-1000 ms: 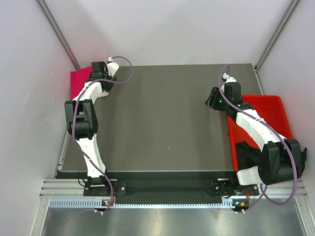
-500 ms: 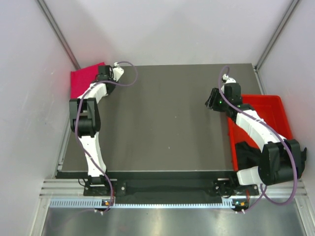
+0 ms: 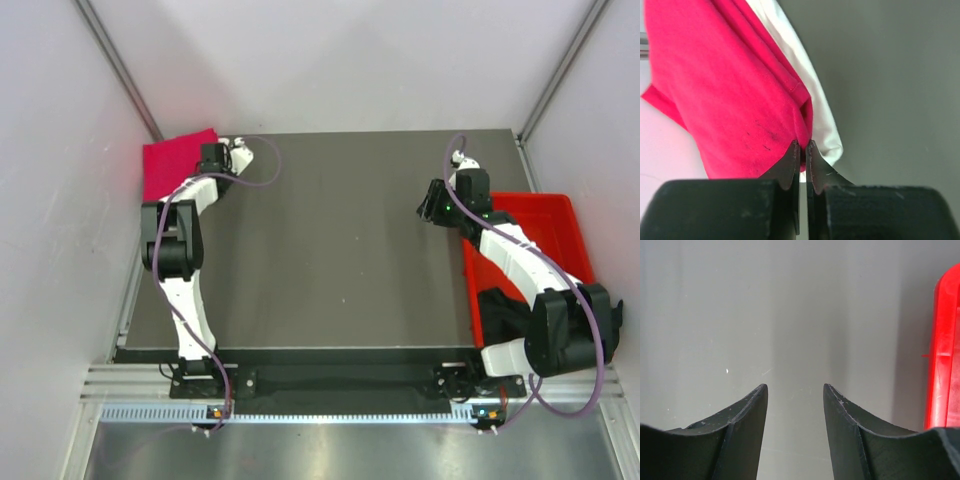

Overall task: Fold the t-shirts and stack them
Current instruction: Neatly place the folded tshirt to the corner

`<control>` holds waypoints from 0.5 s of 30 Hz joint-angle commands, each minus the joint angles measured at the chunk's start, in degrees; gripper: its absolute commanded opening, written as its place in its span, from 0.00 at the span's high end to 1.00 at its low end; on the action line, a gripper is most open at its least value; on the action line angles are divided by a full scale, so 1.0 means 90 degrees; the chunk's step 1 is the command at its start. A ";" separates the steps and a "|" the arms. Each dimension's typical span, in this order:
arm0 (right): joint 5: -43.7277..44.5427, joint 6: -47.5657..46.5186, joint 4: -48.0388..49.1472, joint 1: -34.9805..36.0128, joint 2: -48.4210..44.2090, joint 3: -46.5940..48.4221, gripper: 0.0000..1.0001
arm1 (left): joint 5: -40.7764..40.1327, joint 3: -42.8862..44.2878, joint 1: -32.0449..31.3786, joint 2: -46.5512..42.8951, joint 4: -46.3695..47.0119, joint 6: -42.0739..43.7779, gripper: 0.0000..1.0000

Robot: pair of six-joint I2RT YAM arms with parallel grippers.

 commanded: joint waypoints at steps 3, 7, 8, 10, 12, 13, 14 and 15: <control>0.0018 -0.0116 0.0133 -0.0120 -0.0309 -0.0038 0.51 | 0.0403 -0.0556 0.0090 -0.1019 0.0161 0.0439 1.00; -0.0001 -0.0116 0.0124 -0.0149 -0.0348 -0.0077 0.51 | 0.0618 -0.0878 0.0197 -0.1440 0.0092 0.0595 1.00; -0.0001 -0.0126 0.0124 -0.0149 -0.0348 -0.0077 0.51 | 0.0618 -0.0928 0.0226 -0.1498 0.0102 0.0673 1.00; -0.0021 -0.0116 0.0143 -0.0159 -0.0338 -0.0077 0.51 | 0.0667 -0.0957 0.0304 -0.1606 0.0083 0.0684 1.00; -0.0040 -0.0116 0.0124 -0.0159 -0.0319 -0.0067 0.51 | 0.0657 -0.0977 0.0334 -0.1674 -0.0005 0.0742 1.00; -0.0050 -0.0116 0.0133 -0.0159 -0.0319 -0.0057 0.51 | 0.0638 -0.1035 0.0334 -0.1694 -0.0025 0.0868 1.00; -0.0050 -0.0116 0.0133 -0.0168 -0.0328 -0.0057 0.51 | 0.0676 -0.1074 0.0344 -0.1752 -0.0054 0.0927 1.00; -0.0050 -0.0126 0.0133 -0.0168 -0.0338 -0.0057 0.51 | 0.0744 -0.1181 0.0344 -0.1782 -0.0160 0.0976 1.00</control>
